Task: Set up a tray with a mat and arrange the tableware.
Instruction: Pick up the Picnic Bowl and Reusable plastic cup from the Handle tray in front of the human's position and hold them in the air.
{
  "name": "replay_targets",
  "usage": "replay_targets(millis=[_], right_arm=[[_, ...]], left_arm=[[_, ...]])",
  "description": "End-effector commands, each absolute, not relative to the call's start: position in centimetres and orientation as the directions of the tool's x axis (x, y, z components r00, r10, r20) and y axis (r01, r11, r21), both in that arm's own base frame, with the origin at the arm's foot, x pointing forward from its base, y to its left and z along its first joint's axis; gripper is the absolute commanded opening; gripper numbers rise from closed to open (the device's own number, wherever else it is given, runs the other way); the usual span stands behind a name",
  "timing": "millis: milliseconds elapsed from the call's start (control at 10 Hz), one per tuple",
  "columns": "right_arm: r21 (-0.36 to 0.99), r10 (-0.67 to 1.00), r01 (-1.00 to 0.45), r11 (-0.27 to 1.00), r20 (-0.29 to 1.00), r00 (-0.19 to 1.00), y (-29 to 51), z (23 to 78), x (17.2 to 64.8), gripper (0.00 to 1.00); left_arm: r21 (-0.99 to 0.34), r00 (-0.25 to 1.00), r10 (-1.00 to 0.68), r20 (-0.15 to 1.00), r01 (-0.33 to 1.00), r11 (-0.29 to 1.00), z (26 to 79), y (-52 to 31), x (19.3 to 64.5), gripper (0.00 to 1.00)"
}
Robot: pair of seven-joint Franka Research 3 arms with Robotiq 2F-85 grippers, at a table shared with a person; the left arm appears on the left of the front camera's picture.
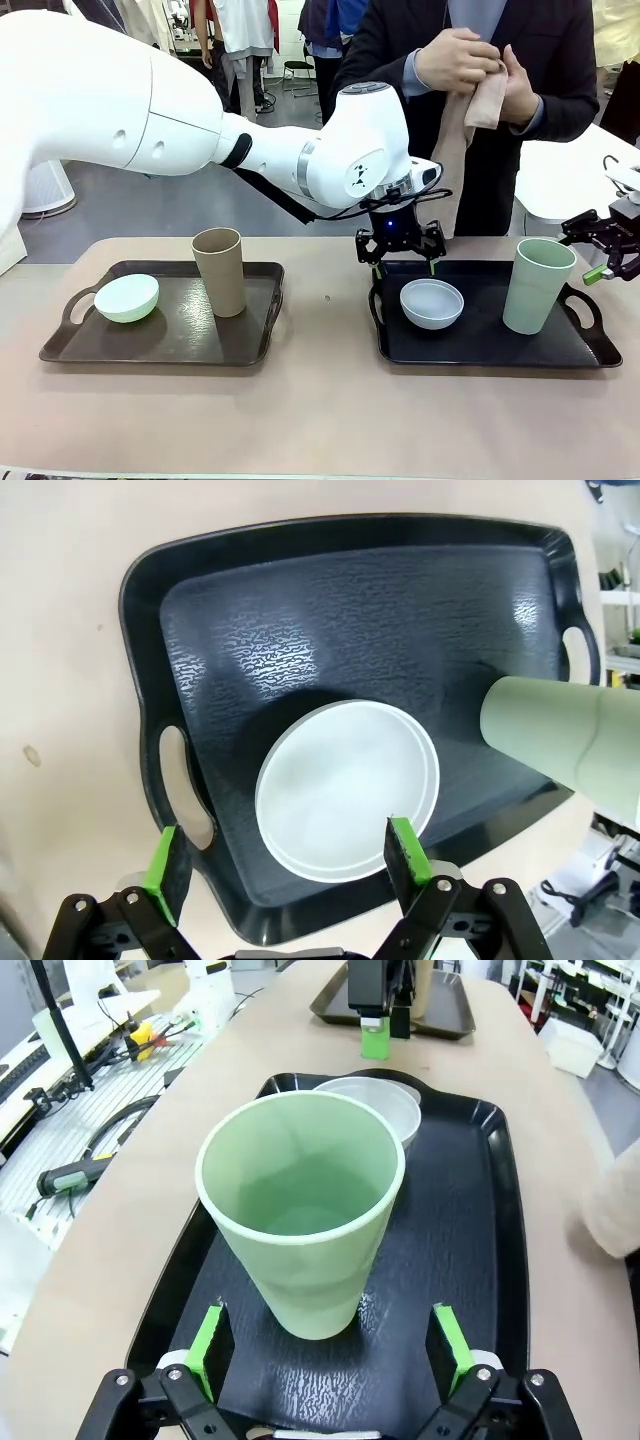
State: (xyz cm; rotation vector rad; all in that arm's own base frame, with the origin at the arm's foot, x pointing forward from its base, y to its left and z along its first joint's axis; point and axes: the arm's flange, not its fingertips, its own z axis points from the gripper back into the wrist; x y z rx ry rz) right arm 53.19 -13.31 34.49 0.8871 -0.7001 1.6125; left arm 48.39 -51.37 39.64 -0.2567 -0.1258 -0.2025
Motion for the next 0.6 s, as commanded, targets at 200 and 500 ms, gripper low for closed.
replay_targets(millis=[200, 500], right_arm=[[0.082, 0.485, -0.961, -0.264, 0.873, -0.059, -10.7, 31.7, 51.9, 1.00], [0.094, 0.482, -0.971, -0.219, 0.876, -0.024, -11.0, 29.5, 51.0, 1.00]], left_arm=[[-0.159, 0.973, -0.157, 0.170, 0.185, 0.970, 38.8, -53.2, 48.2, 1.00], [-0.116, 0.969, -0.167, 0.182, 0.190, 0.975, 37.7, -54.5, 48.8, 1.00]])
